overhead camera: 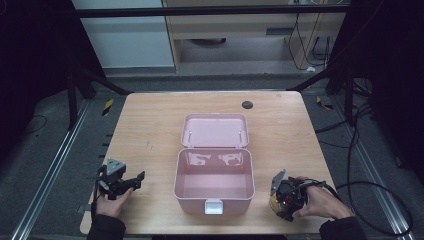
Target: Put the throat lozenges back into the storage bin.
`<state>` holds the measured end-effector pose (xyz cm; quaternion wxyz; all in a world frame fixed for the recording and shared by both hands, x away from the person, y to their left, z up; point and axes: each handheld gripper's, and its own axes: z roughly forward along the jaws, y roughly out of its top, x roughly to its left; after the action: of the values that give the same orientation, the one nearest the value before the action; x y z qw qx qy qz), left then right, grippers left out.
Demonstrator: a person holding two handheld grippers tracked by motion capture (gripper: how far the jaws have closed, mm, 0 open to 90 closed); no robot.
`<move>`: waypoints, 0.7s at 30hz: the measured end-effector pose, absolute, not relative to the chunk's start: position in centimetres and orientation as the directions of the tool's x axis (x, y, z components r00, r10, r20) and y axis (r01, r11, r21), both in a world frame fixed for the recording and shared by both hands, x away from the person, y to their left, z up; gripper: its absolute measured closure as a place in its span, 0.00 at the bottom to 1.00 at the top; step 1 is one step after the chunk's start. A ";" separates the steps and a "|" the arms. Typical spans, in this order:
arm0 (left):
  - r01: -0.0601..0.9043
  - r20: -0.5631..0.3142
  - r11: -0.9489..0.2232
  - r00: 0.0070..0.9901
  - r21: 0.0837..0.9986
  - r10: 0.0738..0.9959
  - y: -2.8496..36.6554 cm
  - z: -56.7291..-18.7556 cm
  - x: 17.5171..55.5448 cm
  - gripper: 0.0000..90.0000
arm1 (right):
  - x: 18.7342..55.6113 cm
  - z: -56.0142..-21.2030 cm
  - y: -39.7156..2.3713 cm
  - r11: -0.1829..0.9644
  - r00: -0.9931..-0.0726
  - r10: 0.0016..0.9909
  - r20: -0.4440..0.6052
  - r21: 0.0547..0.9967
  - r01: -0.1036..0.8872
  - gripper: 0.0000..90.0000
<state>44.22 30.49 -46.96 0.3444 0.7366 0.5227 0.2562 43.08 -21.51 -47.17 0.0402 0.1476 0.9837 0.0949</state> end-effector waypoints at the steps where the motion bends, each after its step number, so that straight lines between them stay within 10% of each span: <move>1: 0.593 0.018 -0.217 0.323 0.775 0.946 30.5 -46.9 44.2 0.27 | 43.1 -47.2 -21.5 0.938 -0.953 0.299 -0.050 0.198 0.284 0.23; 21: 0.598 0.017 -0.222 0.329 0.770 0.944 30.4 -47.0 44.2 0.27 | 43.0 -42.9 -21.9 0.898 -0.929 0.366 -0.063 0.285 0.334 0.23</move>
<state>44.24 30.39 -47.00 0.3425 0.7397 0.5211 0.2530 42.99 -21.91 -42.94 0.0576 0.1799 0.9726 0.1358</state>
